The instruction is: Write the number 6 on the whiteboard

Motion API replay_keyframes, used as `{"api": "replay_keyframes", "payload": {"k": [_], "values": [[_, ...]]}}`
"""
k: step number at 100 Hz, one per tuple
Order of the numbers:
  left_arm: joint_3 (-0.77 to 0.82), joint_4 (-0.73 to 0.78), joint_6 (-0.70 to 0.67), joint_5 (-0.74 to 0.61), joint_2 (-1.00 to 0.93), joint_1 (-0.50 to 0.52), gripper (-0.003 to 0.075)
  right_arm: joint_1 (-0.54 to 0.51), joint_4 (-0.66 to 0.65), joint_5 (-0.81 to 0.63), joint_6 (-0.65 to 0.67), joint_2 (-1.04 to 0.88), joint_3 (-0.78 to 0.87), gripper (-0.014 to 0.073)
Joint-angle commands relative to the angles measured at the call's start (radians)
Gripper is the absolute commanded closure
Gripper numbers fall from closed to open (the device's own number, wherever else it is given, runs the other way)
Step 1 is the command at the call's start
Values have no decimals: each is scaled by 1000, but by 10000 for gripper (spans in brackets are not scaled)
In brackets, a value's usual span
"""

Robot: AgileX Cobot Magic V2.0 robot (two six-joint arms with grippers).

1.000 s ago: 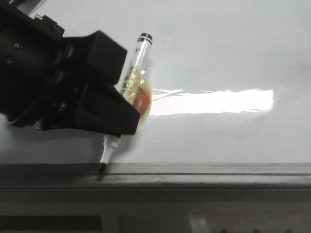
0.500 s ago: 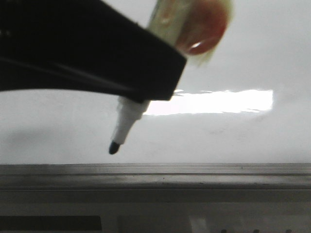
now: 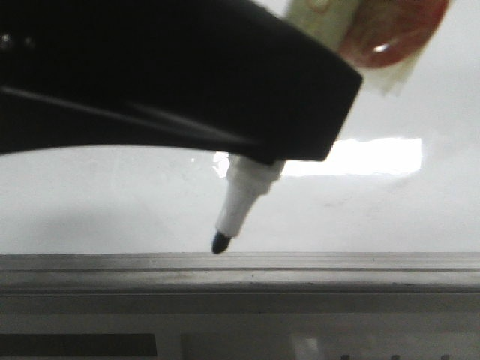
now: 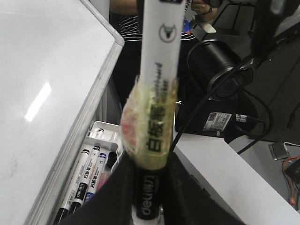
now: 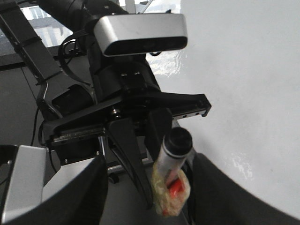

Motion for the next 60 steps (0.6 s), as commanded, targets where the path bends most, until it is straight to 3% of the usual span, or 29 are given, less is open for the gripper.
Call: {"api": "replay_keyframes", "payload": {"k": [1,23,41,60], "values": [[-28,-58,6,43,-14,-4,740,10,80,-2,-20,32,-32,228],[-28,-58,6,81,-14,-4,740,22,197,53,-111,102,-32,228],[-28,-58,6,92,-14,-4,740,25,201,85,-127,151,-32,228],[-28,-58,6,92,-14,-4,740,102,201,75,-160,191,-32,228]]}}
